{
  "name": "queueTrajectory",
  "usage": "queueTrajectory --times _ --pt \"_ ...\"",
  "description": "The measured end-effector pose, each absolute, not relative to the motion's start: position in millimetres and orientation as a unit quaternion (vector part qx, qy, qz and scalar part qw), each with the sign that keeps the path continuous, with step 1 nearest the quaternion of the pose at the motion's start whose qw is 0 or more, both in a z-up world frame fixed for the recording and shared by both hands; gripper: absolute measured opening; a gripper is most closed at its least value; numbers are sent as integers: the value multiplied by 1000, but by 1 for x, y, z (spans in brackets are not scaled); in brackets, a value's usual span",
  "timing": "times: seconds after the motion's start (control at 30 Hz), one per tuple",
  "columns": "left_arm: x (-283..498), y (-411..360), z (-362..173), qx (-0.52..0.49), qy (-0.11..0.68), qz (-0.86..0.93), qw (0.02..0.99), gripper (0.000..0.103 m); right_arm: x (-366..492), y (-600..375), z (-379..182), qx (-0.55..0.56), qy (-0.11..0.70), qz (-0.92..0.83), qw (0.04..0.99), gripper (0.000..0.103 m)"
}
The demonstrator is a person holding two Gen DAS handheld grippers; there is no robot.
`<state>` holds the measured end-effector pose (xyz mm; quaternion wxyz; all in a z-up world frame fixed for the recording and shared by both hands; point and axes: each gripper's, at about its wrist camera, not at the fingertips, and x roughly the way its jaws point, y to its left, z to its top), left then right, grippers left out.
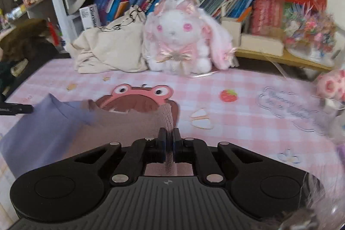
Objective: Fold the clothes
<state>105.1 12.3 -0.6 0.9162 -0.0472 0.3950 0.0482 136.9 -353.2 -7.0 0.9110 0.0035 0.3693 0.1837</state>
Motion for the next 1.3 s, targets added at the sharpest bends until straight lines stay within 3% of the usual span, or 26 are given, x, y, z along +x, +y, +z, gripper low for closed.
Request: queueTrajectory --times 0.1,0.2,0.3,0.53,0.57,0.6,0.63,0.77,0.9,0.97,1.07,1.13,1.2,1.3 --pt "106 14 -1 -44 399 48 915 48 156 -358 -41 15 429 159 889 7" --pt "107 15 0 -44 399 45 915 48 162 -361 -50 29 429 166 887 8" --pt "110 14 1 -40 394 36 918 47 155 -365 -44 38 417 151 895 20" --pt "135 12 -14 -24 408 -13 913 46 120 -359 -26 40 413 128 901 21" --pt "138 12 -16 -23 411 -22 911 41 118 -355 -29 28 418 119 900 21" --pt "142 11 -18 -22 415 -31 909 20 117 -352 -33 19 423 109 899 19" --pt "145 11 -20 -21 417 -39 908 4 117 -350 -37 16 426 99 899 18" --pt "119 30 3 -108 331 -52 936 4 117 -351 -42 31 427 65 901 8" --pt "142 60 -42 -170 403 -9 899 6 114 -350 -43 36 427 49 902 7" --pt "146 60 -42 -169 398 -22 901 12 115 -346 -42 26 429 43 902 7" --pt "140 59 -30 -146 388 -42 909 13 115 -340 -38 13 430 33 902 8" --pt "127 59 -16 -146 361 -52 920 12 114 -340 -32 15 422 30 906 14" --pt "113 59 -2 -148 334 -62 929 12 113 -341 -27 23 413 36 910 33" --pt "100 41 2 -165 340 -123 917 12 122 -336 -32 19 427 37 903 32"
